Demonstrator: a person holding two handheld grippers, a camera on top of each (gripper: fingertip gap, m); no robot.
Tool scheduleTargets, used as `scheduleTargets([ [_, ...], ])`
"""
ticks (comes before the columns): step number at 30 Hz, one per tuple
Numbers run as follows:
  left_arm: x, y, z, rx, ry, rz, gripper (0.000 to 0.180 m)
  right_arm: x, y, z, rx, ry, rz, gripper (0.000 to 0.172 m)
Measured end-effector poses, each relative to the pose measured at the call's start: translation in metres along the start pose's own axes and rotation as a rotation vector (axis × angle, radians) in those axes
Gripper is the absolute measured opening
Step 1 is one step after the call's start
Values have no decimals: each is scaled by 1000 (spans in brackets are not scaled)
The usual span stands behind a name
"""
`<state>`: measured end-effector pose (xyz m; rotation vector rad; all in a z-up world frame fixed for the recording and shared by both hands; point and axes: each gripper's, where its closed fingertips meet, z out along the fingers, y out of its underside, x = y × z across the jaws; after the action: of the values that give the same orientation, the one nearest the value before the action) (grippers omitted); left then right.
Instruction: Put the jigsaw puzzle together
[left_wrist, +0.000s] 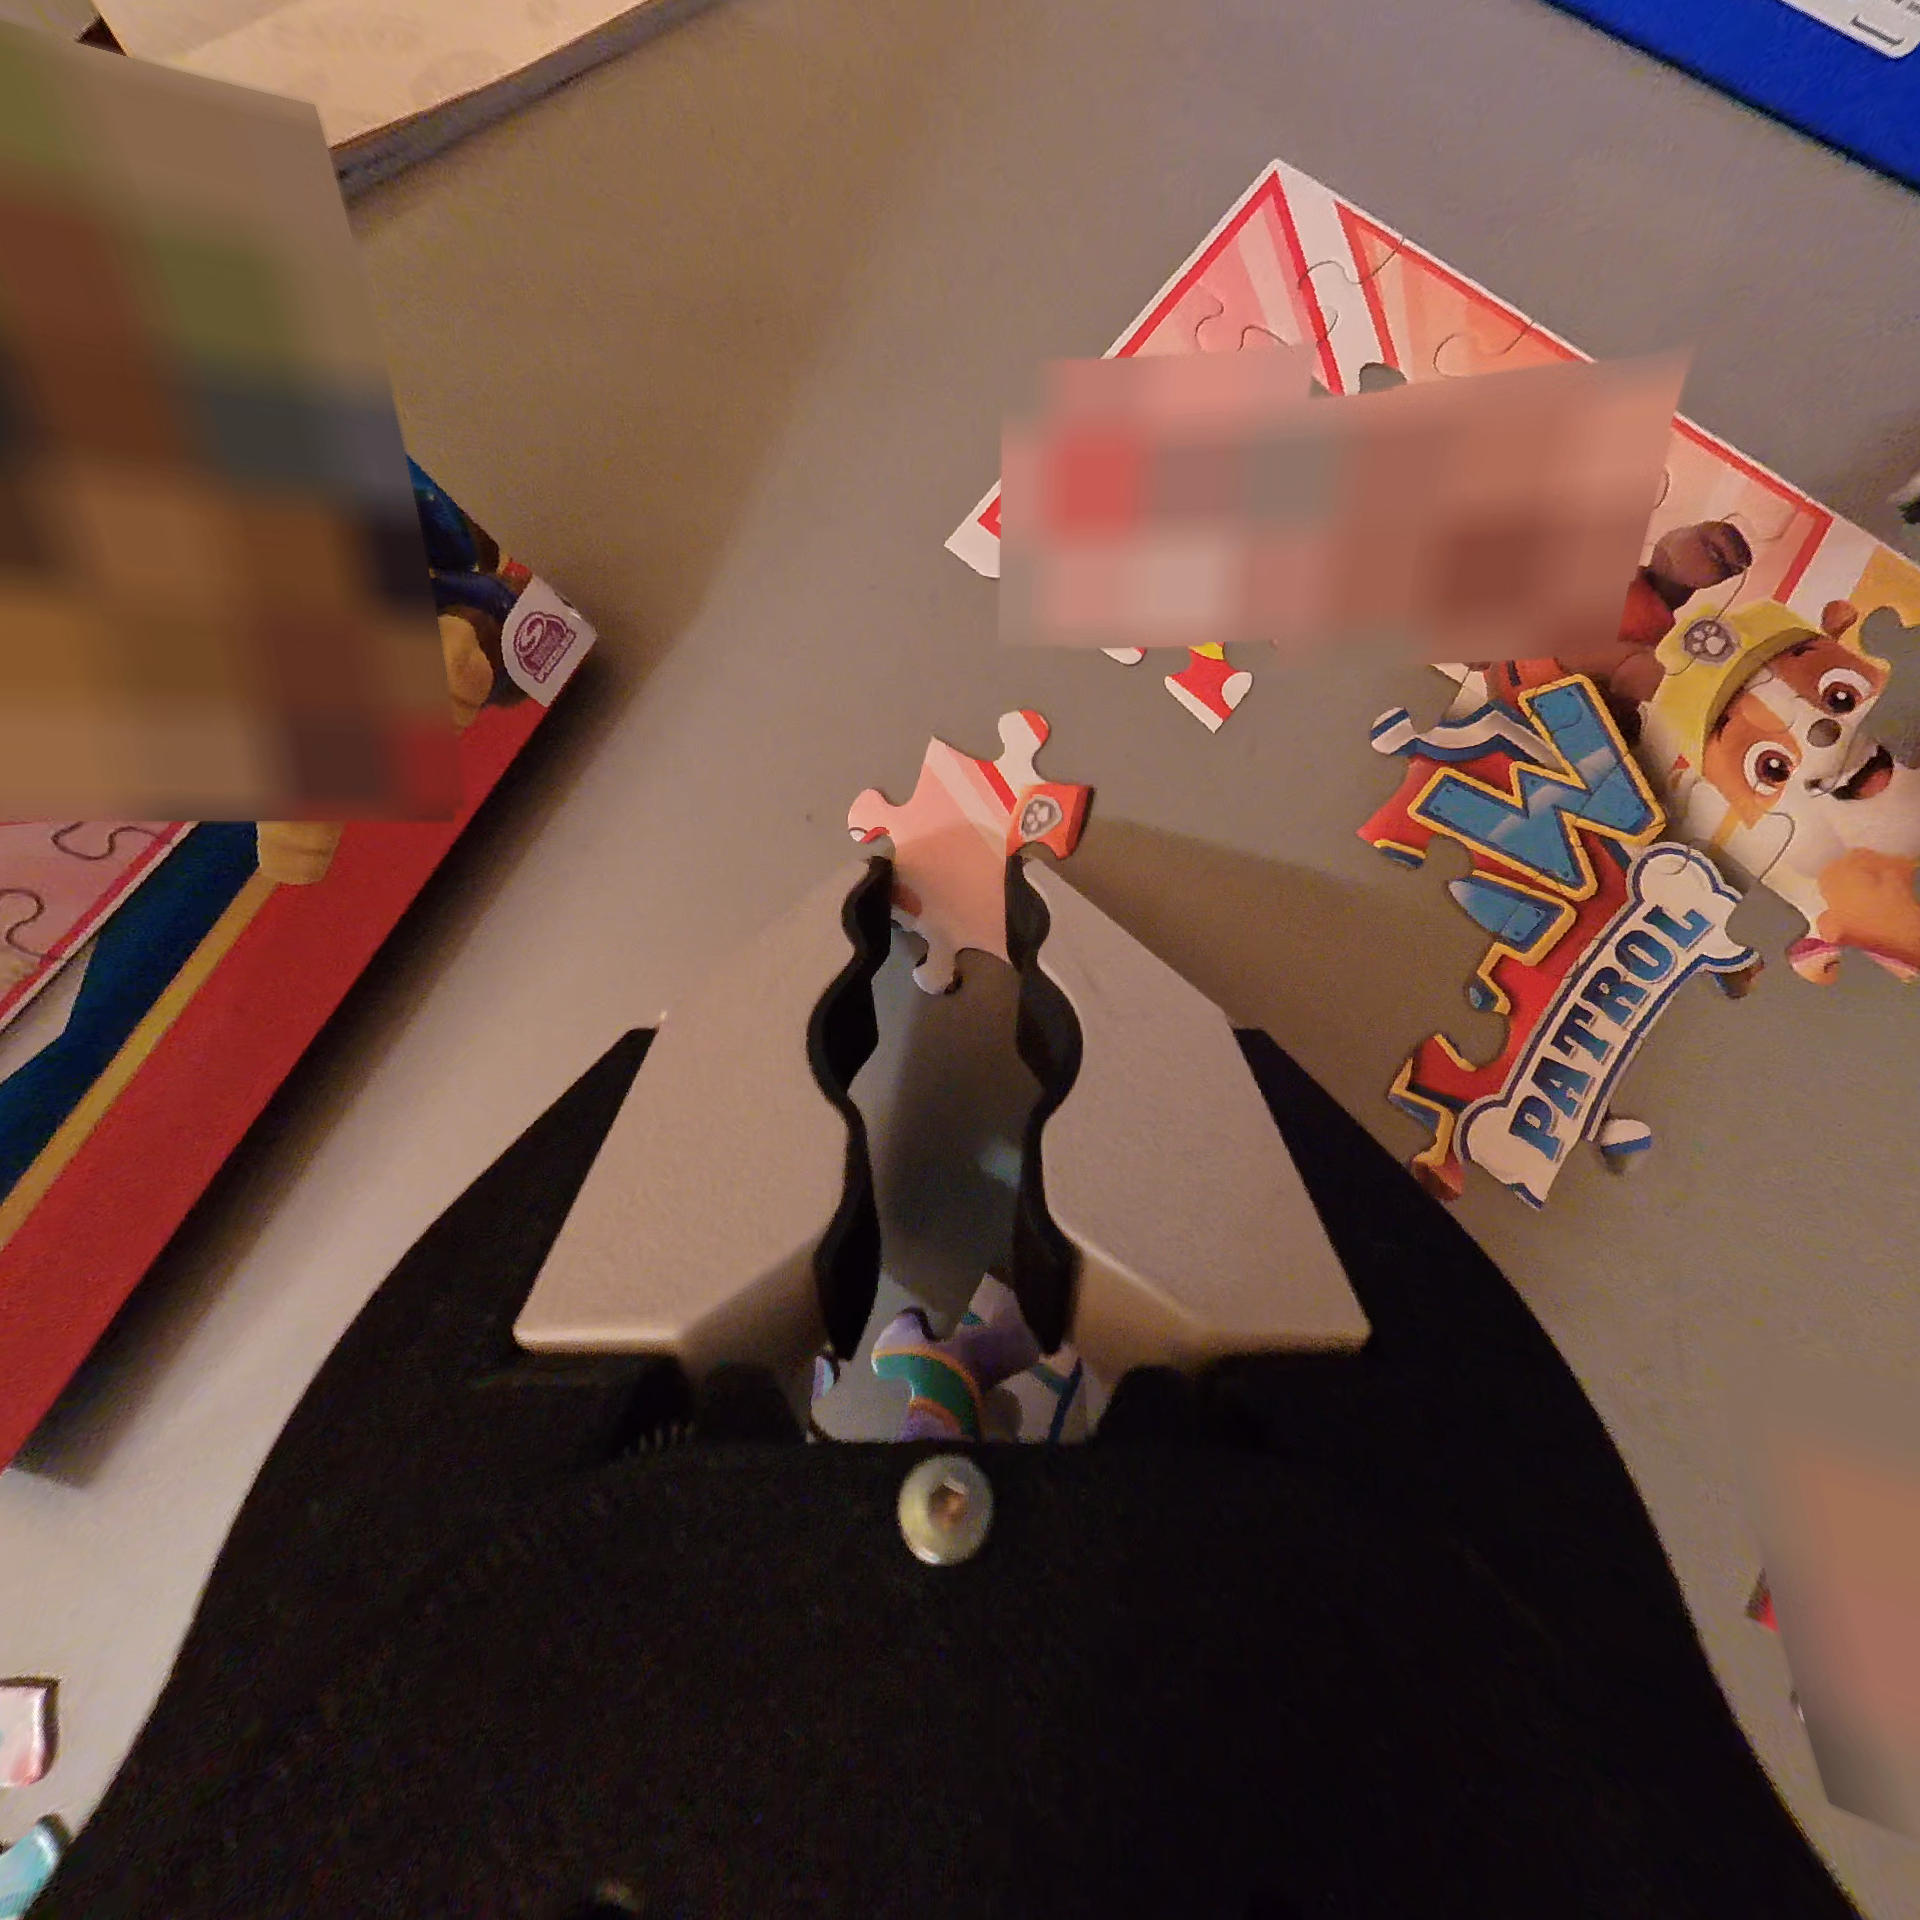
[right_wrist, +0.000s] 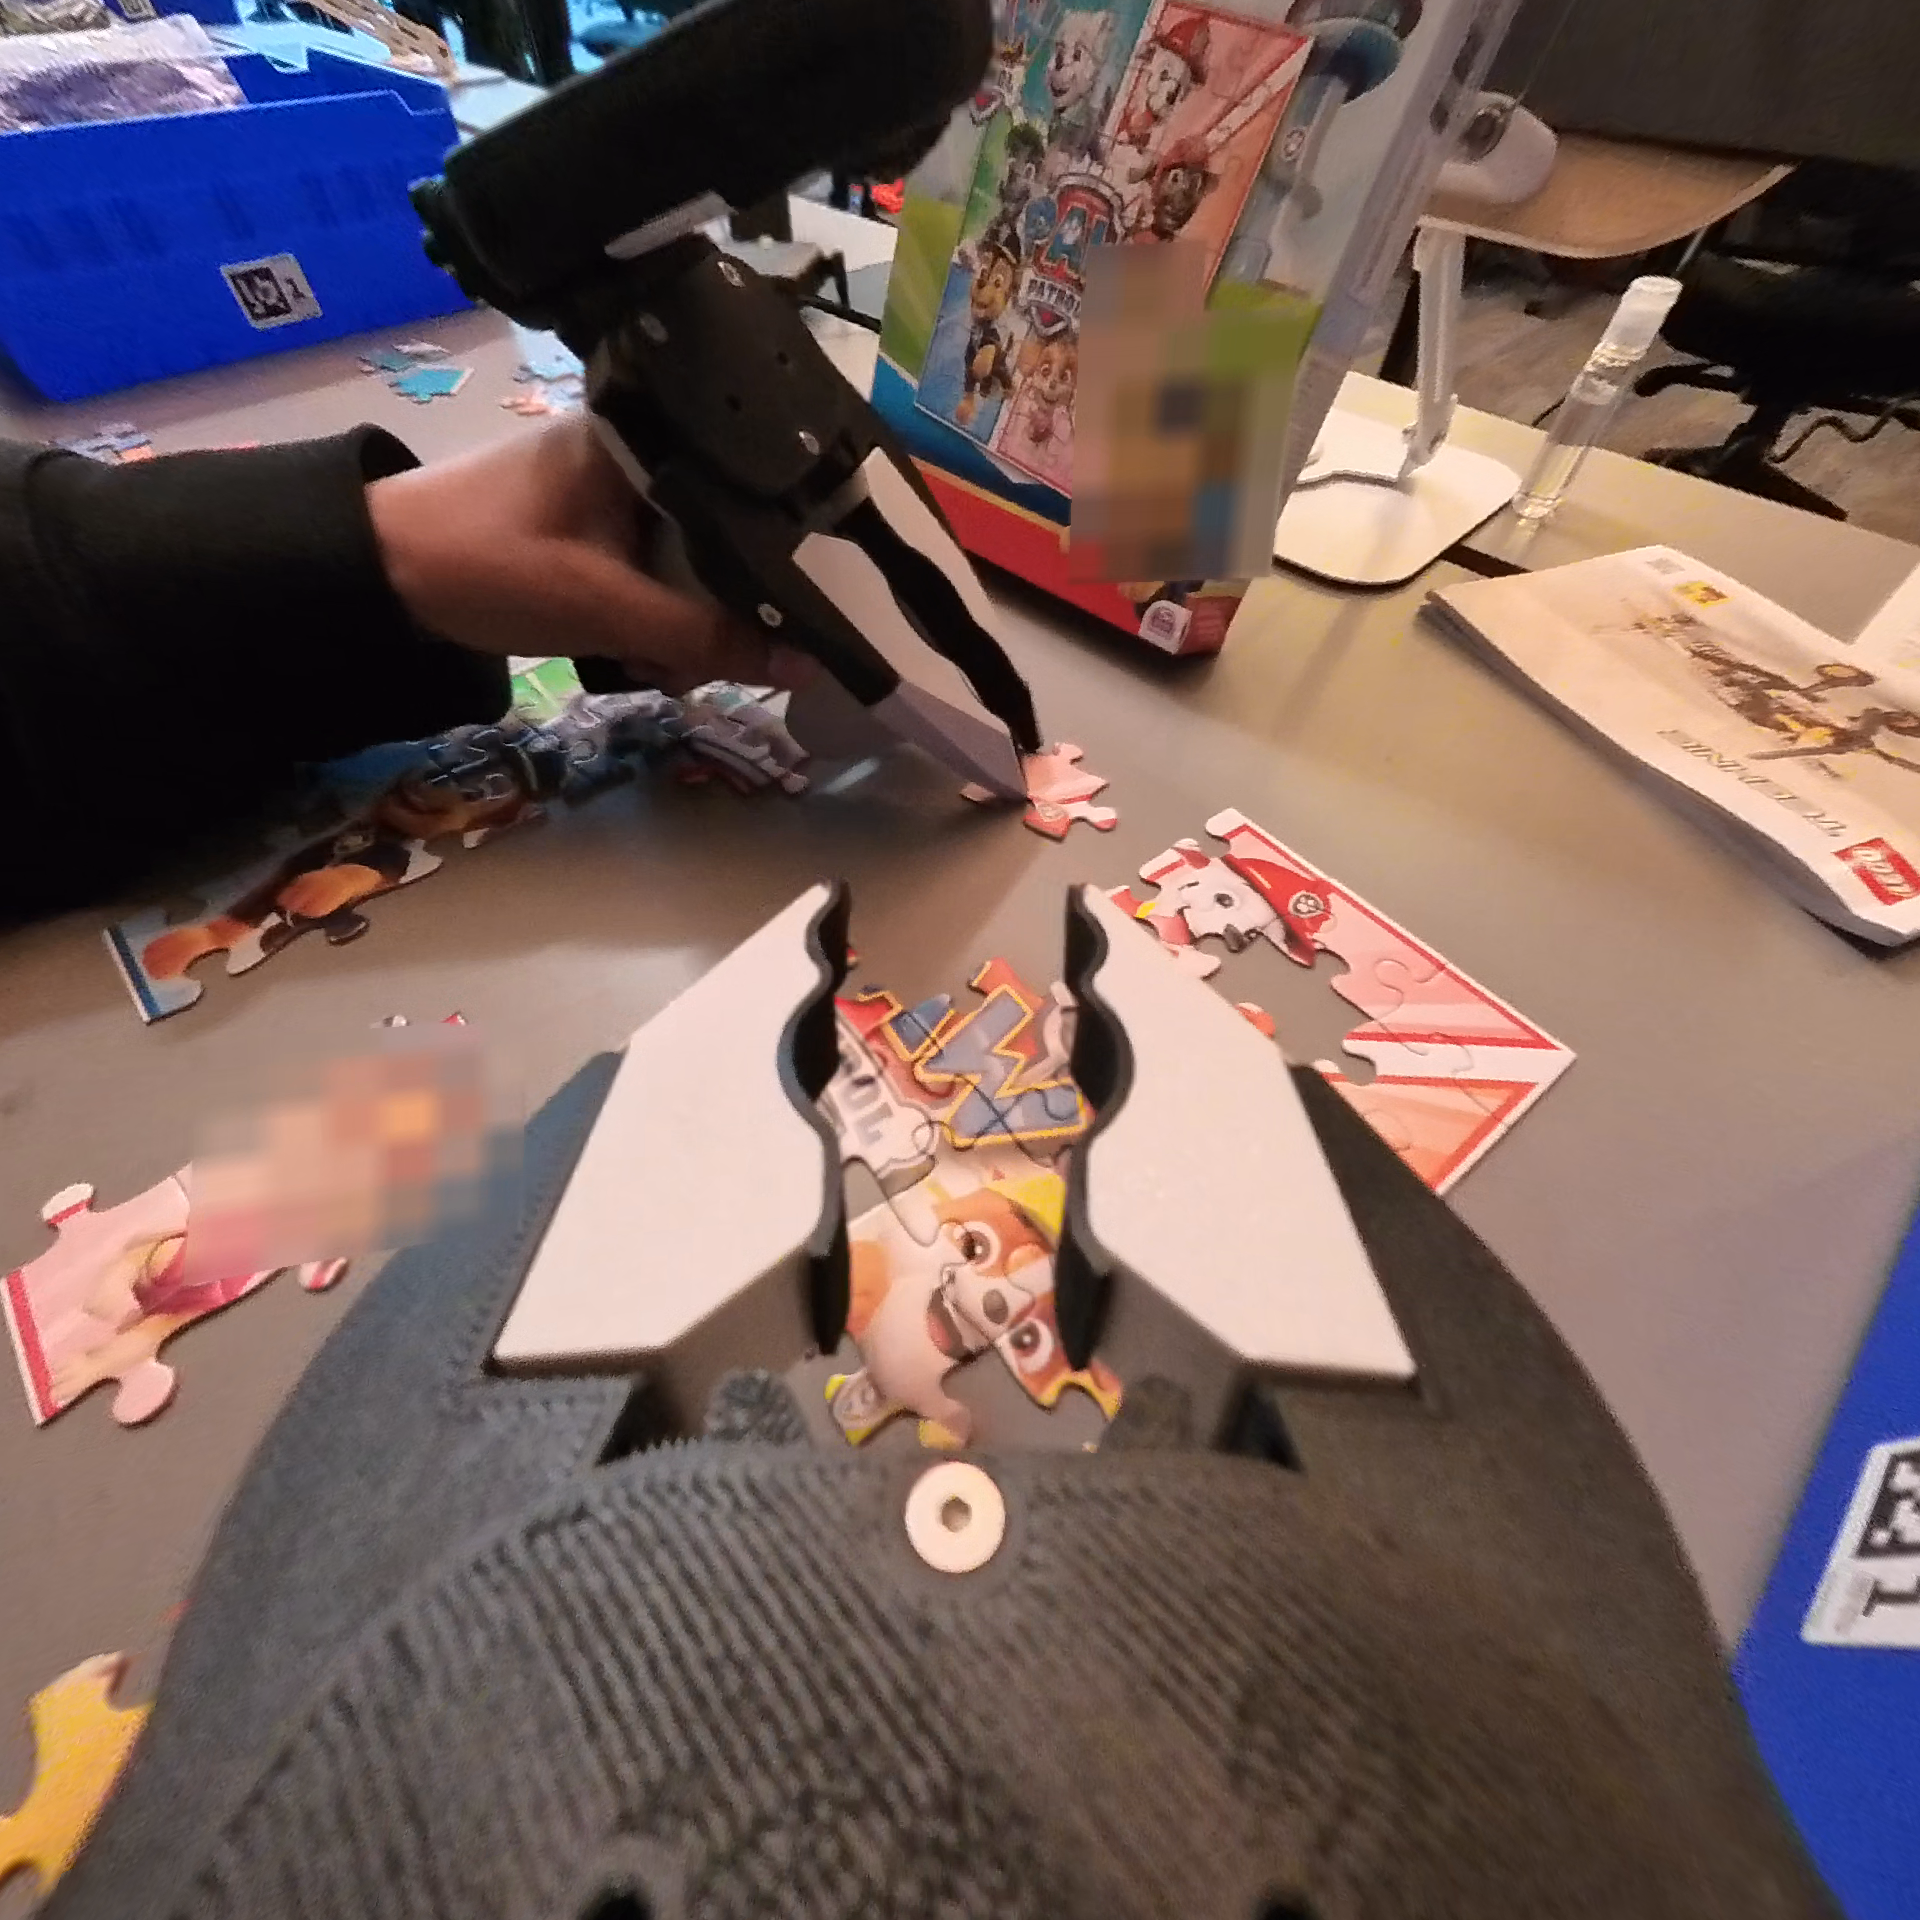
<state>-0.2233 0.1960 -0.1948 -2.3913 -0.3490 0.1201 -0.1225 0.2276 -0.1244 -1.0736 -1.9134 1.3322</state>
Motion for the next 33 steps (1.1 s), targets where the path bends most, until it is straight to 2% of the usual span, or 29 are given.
scheduleTargets([
  [7, 2, 4, -9, 25, 31, -25, 20, 1, 1, 8, -25, -36, 37, 42],
  [15, 12, -14, -15, 84, 78, -14, 20, 8, -6, 7, -1, -3, 16, 41],
  [19, 28, -31, -7, 64, 113, 55, 20, 4, -13, -1, 53, -3, 3, 37],
  [26, 57, -68, 22, 27, 158, 200, 20, 12, -10, -13, 60, 29, -23, 37],
  [30, 67, -74, 40, -8, 171, 239, 20, 9, -20, -24, 136, -13, 32, 37],
  [33, 70, -75, 49, -25, 180, 236, 19, 12, -19, -26, 137, -7, 41, 37],
])
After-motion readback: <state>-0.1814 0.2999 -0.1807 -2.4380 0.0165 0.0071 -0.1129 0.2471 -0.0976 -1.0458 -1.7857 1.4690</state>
